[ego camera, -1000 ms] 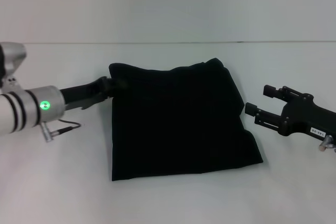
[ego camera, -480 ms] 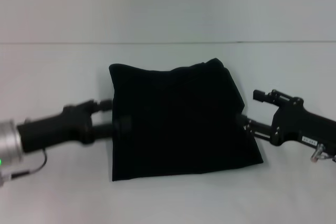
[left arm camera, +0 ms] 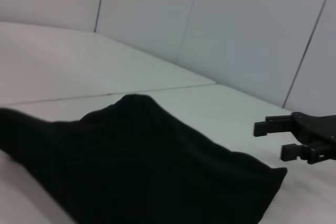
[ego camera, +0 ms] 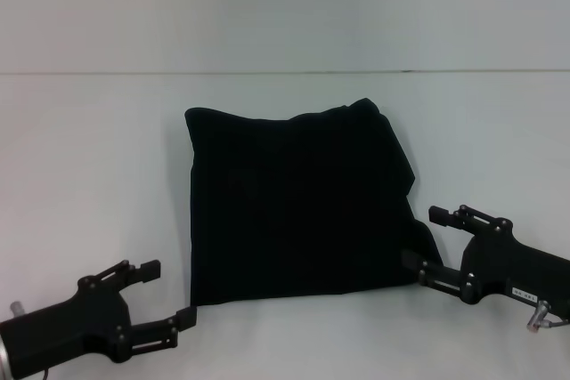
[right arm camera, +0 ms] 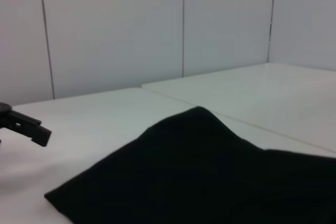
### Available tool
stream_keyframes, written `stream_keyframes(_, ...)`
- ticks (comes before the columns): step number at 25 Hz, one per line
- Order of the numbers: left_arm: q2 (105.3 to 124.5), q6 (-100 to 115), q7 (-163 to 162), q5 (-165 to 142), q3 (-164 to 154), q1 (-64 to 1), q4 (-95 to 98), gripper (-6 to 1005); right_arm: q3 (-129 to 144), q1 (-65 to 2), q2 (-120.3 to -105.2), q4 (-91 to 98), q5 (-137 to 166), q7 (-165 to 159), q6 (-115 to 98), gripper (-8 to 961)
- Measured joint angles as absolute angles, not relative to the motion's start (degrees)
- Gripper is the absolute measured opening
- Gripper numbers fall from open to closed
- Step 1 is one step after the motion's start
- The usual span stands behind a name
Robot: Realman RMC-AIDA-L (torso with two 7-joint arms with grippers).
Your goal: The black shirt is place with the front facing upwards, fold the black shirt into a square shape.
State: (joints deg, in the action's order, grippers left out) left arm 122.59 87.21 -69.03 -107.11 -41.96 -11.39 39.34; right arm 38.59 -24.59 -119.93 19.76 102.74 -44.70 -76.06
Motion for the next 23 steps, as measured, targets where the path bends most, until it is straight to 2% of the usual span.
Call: stream_keyframes(23,121.93,88.6,-67.8,-108.2,-39.2,-12.2,38.0,951,38.2,-24.4,-119.97,19.1,102.4,-42.5,-75.9,794)
